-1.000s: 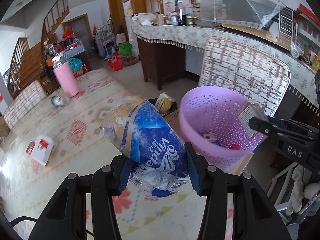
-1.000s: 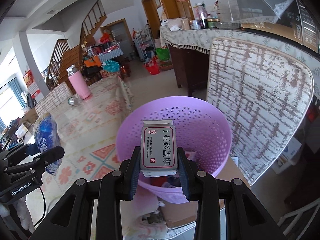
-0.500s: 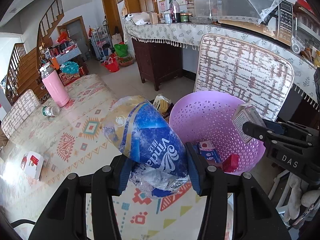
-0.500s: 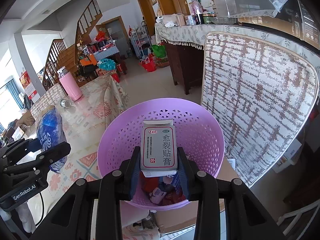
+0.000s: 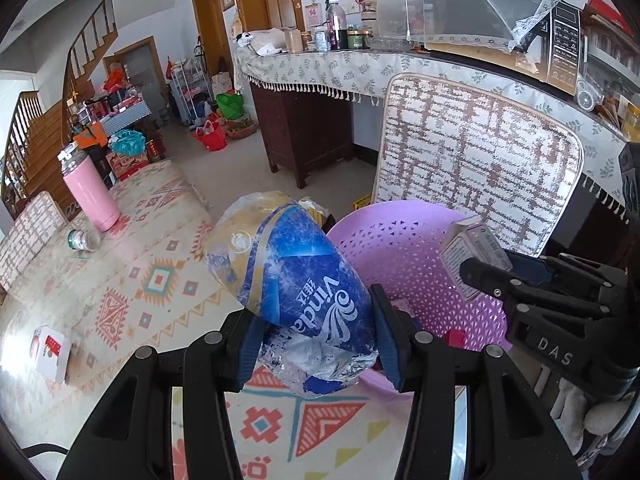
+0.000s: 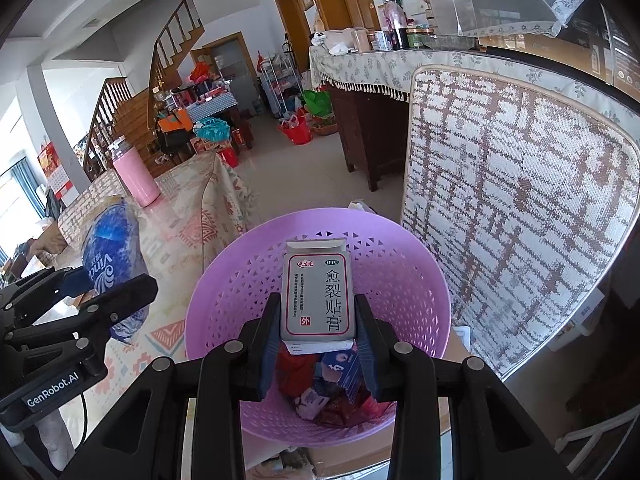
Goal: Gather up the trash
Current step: 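Carry the medicine box and blue wrapper over the pink basket, then open both tools to drop the medicine box and blue wrapper into the basket, then move both open tools back over the table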
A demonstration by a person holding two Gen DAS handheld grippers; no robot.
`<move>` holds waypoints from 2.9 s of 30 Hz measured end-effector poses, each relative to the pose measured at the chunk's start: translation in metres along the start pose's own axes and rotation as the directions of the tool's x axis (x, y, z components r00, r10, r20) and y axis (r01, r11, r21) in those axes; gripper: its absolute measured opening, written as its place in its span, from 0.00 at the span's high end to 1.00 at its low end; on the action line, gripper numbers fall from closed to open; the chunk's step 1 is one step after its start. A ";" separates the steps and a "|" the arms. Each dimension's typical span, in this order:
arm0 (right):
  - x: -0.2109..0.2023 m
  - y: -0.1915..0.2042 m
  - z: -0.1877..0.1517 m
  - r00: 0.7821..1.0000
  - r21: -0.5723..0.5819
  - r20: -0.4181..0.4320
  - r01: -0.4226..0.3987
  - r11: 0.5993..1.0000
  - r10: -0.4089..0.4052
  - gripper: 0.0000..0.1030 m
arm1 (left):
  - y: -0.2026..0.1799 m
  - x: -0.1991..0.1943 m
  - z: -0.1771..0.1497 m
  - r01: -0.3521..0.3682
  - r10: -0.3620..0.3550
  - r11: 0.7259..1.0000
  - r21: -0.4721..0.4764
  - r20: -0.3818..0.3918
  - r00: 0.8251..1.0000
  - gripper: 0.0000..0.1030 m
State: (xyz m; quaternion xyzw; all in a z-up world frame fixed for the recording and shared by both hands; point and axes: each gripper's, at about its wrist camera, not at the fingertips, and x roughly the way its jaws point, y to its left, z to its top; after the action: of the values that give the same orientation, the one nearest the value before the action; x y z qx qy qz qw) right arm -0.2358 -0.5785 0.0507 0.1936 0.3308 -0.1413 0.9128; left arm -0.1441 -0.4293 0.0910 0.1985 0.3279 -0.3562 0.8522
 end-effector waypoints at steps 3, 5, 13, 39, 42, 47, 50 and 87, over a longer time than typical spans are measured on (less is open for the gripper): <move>0.004 -0.002 0.004 1.000 0.000 0.002 0.003 1.000 -0.003 0.64 | -0.002 0.005 0.005 0.012 -0.012 1.000 -0.003 -0.003 1.000 0.53; 0.004 -0.003 0.005 1.000 -0.001 0.005 0.006 1.000 -0.006 0.64 | -0.003 0.009 0.009 0.023 -0.023 1.000 -0.007 -0.008 1.000 0.53; 0.010 -0.011 0.011 1.000 0.014 0.008 0.027 1.000 -0.027 0.63 | -0.009 0.030 0.025 0.099 -0.100 0.994 -0.037 -0.029 0.995 0.49; 0.011 -0.003 0.012 0.999 0.052 -0.003 0.049 0.997 -0.049 0.46 | 0.013 -0.002 0.003 0.052 -0.050 0.998 -0.041 0.052 0.997 0.24; 0.009 0.002 0.012 0.999 0.047 0.000 0.050 0.998 -0.050 0.45 | 0.020 -0.006 -0.001 0.051 -0.048 0.997 -0.056 0.052 0.997 0.24; 0.004 0.013 0.011 0.999 0.033 0.005 0.049 0.998 -0.049 0.45 | 0.029 -0.013 -0.007 0.050 -0.046 0.996 -0.072 0.055 0.997 0.24; 0.002 0.019 0.010 0.999 0.023 0.007 0.046 0.999 -0.046 0.44 | 0.033 -0.015 -0.010 0.051 -0.046 0.995 -0.083 0.053 0.998 0.24; -0.012 0.141 -0.008 1.000 -0.159 0.011 -0.027 0.987 0.029 0.38 | 0.153 -0.076 -0.095 -0.111 0.123 0.956 -0.270 0.029 0.992 0.24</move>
State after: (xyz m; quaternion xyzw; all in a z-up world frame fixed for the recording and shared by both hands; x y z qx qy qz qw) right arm -0.1948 -0.4488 0.0893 0.1238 0.3322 -0.1029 0.9294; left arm -0.1117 -0.2369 0.0939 0.0924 0.3415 -0.2618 0.8980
